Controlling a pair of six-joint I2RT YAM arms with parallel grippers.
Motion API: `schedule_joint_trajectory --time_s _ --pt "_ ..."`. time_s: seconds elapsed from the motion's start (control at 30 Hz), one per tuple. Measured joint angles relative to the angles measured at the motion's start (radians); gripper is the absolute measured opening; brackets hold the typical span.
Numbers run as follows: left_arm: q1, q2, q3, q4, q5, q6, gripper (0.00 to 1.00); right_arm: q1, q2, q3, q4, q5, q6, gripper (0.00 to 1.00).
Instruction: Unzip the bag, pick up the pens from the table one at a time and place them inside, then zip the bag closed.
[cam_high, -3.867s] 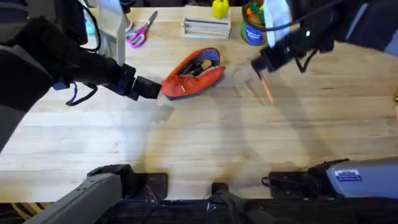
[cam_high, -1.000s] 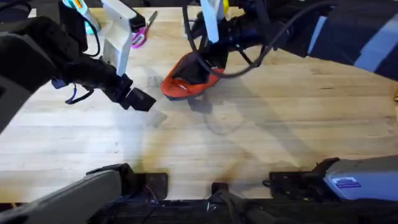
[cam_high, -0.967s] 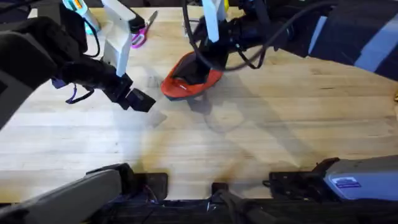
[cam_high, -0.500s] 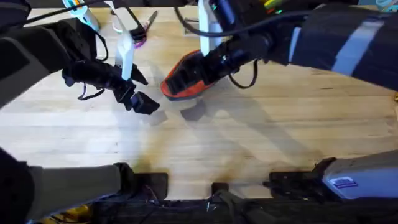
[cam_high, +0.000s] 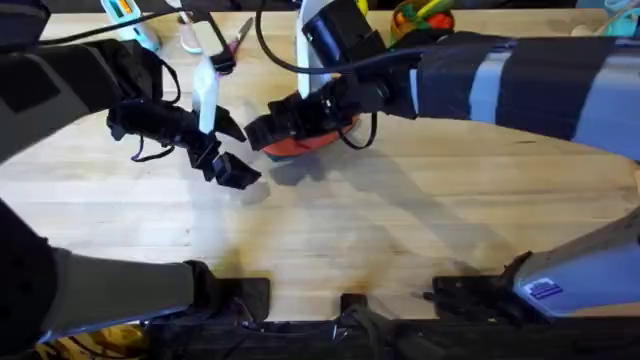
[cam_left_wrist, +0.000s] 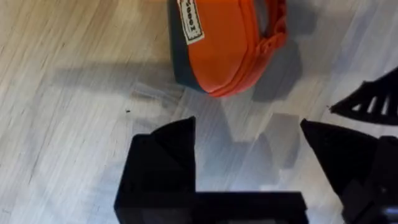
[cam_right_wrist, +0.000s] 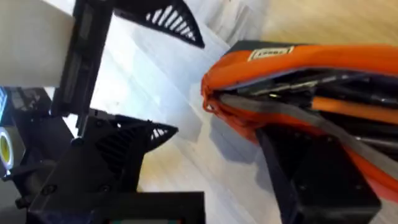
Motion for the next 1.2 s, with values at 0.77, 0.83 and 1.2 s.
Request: schedule_joint_trajectory --time_s 0.77,0.83,1.2 --pt "0.000 0.000 0.000 -0.001 0.022 0.003 0.993 0.000 0.000 0.000 0.072 0.057 0.060 0.362" --pt "0.000 0.000 0.000 -0.001 0.023 0.003 0.993 0.000 0.000 0.000 0.072 0.056 0.063 0.295" --pt "0.000 0.000 0.000 -0.001 0.025 0.003 0.993 0.000 0.000 0.000 0.071 0.052 0.066 0.034"
